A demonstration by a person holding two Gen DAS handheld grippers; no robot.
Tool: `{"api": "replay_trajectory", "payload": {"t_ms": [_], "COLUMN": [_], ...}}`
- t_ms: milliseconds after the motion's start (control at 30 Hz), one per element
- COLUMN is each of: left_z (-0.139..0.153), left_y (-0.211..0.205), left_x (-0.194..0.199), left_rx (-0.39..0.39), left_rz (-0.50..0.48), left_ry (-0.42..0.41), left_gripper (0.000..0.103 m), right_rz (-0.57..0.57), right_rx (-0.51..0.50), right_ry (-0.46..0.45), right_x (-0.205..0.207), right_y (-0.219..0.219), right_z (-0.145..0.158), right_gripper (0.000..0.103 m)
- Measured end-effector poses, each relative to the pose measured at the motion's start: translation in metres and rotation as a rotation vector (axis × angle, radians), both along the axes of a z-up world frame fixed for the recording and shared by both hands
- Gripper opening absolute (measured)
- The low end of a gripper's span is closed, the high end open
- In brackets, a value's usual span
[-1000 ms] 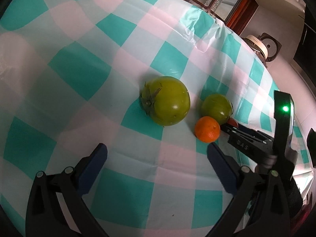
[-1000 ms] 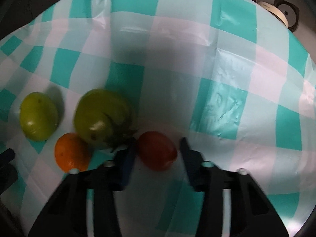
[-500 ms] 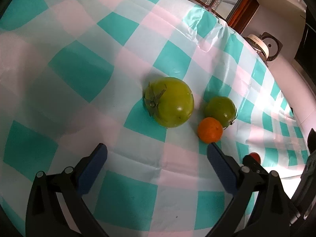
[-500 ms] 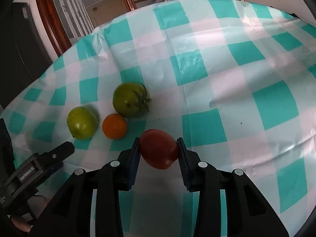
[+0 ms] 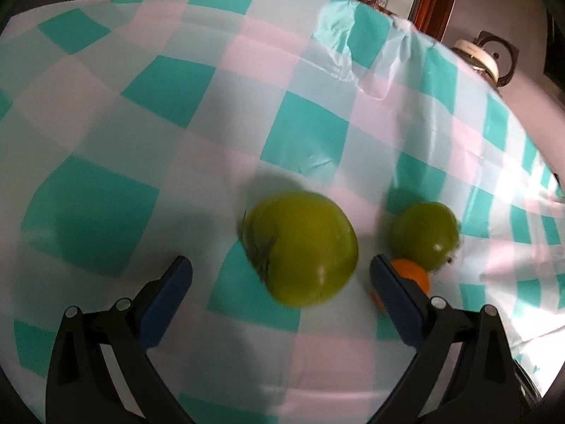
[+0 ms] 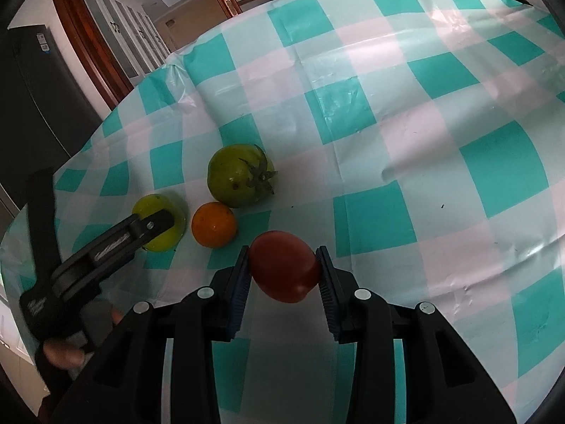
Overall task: Organize fruits
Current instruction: 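Grasp the large green tomato with the left gripper, then carry the green tomato and red tomato in both grippers to the bin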
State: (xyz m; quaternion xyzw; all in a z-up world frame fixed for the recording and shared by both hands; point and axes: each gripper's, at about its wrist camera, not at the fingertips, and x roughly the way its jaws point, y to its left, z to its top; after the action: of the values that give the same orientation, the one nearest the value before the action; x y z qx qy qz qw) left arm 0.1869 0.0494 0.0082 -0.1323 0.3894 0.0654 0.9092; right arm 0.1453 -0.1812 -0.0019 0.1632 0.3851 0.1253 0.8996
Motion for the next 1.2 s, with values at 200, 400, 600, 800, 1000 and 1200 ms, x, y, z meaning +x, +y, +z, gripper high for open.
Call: {"api": "replay_trajectory", "payload": {"t_ms": [200,400,600,800,1000,1200], "left_z": [-0.003,-0.004,0.001,0.002,0.001,-0.002], "left_y": [-0.009,-0.002,0.006,0.001,0.000,-0.003], "left_x": [0.020,0.021,-0.011,-0.083,-0.127,-0.127], "left_rx": [0.099,0.005,0.006,0.017,0.015,0.006], "left_rz": [-0.012,-0.071,-0.046,-0.085,-0.122,-0.147], "left_ry": [0.059,0.038,0.015,0.008,0.015,0.022], "left_gripper": [0.089,0.066,0.066,0.066,0.066,0.066], "right_rz": [0.004,0.021,0.023,0.016,0.013,0.022], "right_rx": [-0.004,0.009,0.051,0.064,0.065,0.078], "right_ry": [0.004,0.017,0.021,0.011,0.006,0.008], "right_x": [-0.001,0.001,-0.001,0.000,-0.001,-0.001], "right_y": [-0.001,0.000,-0.006,-0.009,-0.009,-0.009], "right_z": [0.000,-0.002,-0.006,-0.005,-0.004,-0.004], "right_gripper": [0.037,0.037,0.037,0.037,0.037,0.037]}}
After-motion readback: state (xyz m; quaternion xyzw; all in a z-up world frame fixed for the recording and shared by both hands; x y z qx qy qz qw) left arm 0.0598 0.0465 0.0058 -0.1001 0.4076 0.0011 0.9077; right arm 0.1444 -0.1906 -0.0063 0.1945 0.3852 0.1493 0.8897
